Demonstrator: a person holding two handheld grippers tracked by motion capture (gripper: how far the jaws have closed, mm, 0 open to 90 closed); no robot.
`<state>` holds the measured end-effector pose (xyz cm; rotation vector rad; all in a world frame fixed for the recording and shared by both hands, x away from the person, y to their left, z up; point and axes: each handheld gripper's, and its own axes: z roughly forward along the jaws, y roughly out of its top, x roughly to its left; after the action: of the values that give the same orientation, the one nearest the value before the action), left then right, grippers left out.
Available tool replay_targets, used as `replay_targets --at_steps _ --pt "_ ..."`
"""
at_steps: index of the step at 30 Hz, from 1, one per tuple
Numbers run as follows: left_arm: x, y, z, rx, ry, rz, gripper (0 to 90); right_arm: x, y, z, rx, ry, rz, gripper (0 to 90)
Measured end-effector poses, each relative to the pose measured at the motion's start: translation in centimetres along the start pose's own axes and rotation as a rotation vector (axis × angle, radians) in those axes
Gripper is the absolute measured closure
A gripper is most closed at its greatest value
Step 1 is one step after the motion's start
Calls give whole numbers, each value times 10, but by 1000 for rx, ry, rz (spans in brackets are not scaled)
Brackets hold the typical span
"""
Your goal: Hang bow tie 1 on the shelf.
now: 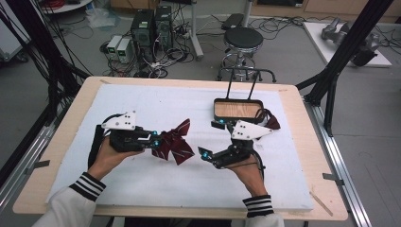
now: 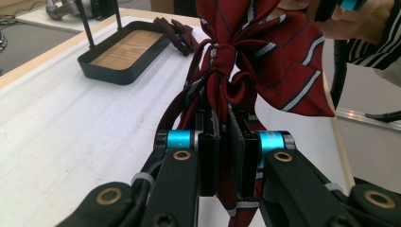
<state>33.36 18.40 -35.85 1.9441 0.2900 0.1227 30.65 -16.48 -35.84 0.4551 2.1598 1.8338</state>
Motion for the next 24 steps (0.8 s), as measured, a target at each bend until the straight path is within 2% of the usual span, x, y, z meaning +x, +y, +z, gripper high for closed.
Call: replay_targets --at_steps 7,9,17,21,22,24 --pt "-3 2 9 38 -13 22 829 4 10 15 36 44 -30 38" --pt "-4 2 11 46 -15 26 829 6 13 22 79 55 -54 38" --pt "-7 3 15 62 -18 43 829 9 16 37 136 84 -85 52" --pt "-7 3 15 49 -18 34 828 11 16 42 156 104 -107 92" --pt "-7 3 15 49 -18 36 828 12 16 42 181 104 -153 213" --pt "-7 3 15 50 -17 37 828 13 16 43 186 105 -166 221"
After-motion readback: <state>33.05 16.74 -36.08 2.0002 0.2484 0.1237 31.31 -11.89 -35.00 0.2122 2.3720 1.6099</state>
